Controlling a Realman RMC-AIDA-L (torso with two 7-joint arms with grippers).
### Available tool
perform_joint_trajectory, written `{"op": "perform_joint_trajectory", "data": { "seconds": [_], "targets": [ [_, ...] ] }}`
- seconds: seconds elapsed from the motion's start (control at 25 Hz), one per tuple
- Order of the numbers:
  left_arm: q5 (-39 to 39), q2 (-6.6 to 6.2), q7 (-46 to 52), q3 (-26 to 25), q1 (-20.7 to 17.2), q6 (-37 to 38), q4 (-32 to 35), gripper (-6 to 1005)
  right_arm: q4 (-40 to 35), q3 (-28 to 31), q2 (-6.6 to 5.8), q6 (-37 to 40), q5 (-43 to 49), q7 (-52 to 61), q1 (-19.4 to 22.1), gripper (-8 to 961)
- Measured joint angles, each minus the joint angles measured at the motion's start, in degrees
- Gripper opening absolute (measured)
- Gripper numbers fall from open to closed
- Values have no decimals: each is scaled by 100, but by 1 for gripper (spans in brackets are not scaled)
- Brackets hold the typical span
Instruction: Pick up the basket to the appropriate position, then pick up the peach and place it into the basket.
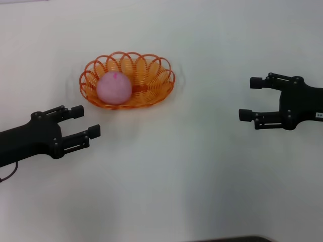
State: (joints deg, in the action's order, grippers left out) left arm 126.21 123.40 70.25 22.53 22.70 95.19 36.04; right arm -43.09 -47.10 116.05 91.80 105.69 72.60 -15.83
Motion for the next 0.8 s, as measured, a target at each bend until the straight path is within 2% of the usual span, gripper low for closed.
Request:
{"op": "perform_joint_trajectory", "data": {
  "seconds": [0.8],
  "targets": [
    [0,-9,6,-1,-21,3,37,736,-7,26,40,-2,137,0,10,959]
  ]
}}
